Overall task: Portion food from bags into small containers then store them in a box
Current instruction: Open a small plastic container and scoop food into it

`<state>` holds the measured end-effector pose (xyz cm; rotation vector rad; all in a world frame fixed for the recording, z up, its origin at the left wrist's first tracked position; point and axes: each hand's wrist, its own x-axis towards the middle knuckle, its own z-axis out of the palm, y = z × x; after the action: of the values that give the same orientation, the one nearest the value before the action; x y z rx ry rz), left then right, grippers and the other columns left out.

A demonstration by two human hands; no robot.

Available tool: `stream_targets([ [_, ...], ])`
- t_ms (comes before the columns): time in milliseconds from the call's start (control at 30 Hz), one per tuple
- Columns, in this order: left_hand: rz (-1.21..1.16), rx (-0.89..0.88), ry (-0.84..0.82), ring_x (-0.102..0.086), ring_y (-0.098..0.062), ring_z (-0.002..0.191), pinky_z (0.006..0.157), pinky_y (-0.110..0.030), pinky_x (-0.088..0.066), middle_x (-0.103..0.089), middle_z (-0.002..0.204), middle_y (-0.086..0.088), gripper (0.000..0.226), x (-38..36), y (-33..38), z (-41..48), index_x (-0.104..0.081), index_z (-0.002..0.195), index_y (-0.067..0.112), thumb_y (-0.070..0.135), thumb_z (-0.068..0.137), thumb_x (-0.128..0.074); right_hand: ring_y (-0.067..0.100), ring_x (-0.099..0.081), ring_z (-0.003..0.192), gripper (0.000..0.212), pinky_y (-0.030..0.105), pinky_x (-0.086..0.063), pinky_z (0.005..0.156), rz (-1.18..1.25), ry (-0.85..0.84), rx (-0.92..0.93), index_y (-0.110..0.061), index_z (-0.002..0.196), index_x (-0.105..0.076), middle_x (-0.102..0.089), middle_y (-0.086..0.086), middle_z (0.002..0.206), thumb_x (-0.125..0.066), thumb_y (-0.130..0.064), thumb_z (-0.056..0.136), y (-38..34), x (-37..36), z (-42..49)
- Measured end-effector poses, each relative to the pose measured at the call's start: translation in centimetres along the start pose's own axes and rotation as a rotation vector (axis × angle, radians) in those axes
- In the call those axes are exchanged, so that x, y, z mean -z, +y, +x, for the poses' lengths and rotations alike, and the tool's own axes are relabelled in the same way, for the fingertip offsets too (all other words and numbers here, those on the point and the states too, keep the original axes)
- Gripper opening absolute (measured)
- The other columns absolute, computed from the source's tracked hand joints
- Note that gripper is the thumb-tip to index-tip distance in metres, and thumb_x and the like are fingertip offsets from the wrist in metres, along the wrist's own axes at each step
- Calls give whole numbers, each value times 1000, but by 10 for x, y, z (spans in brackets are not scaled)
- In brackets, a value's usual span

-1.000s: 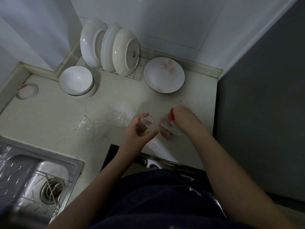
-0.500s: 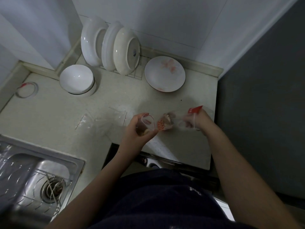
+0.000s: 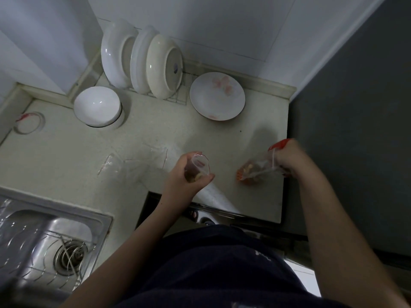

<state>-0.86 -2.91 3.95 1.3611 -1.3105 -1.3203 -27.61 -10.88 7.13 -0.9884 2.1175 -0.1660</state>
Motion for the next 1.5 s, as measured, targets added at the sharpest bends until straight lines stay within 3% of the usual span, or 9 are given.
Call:
stream_targets([
  [133,-5,-3,-4,-64,-2,77,68,-14,-51,-66,96,17,43,-2,-2,1,-56,106,53,47,69,-76,24,-46,40,15,25,-39,46,30,-2,24,5,61,-67,-49,11,36,-60,13,51,-6,6,-13],
  [200,-8,2,-5,-65,-4,79,70,-15,-52,-66,96,15,45,-3,-4,1,-56,108,50,47,69,-77,25,-49,42,15,24,-40,45,52,13,47,0,62,-70,-54,12,42,-60,10,58,-8,7,-16],
  [333,-11,7,-14,-62,-1,71,68,-17,-52,-66,96,14,48,-4,-6,2,-57,113,43,47,69,-77,14,-49,35,16,21,-39,40,138,13,78,2,84,-72,-58,10,50,-57,4,80,-12,7,-20],
  [433,-14,14,-9,-61,0,70,69,-18,-52,-66,96,13,49,-4,-7,2,-57,114,43,47,69,-77,9,-47,28,12,17,-38,32,187,29,82,5,77,-69,-55,5,40,-57,4,80,-14,11,-25],
  [533,-22,24,-8,-60,0,70,69,-19,-53,-66,95,13,51,-4,-8,3,-57,114,40,47,68,-77,16,-47,39,15,24,-48,41,246,26,96,14,86,-67,-55,11,53,-59,3,80,-16,13,-27],
  [633,-24,18,-9,-59,0,70,69,-20,-54,-66,95,15,51,-4,-8,3,-57,114,40,47,68,-77,10,-44,32,12,14,-34,33,278,32,125,11,79,-67,-54,10,51,-58,3,79,-17,12,-29],
  [900,-38,21,-3,-60,-2,68,69,-23,-54,-66,96,13,47,-3,-8,5,-57,111,47,46,69,-77,7,-41,28,19,13,-31,34,443,-45,182,2,62,-62,-51,4,40,-60,1,81,-23,8,-34],
  [1233,-40,-17,-5,-62,-4,72,69,-18,-53,-65,97,12,45,-2,-8,5,-56,111,45,42,72,-77,7,-39,32,21,14,-30,34,563,-85,249,1,65,-64,-52,0,40,-64,-6,85,-24,9,-48],
  [1500,-27,-54,4,-64,-3,77,68,-17,-52,-66,98,14,45,-3,-9,6,-57,115,39,38,75,-77,9,-36,33,16,16,-25,35,656,-29,180,7,79,-65,-49,0,42,-63,-7,85,-12,11,-49],
])
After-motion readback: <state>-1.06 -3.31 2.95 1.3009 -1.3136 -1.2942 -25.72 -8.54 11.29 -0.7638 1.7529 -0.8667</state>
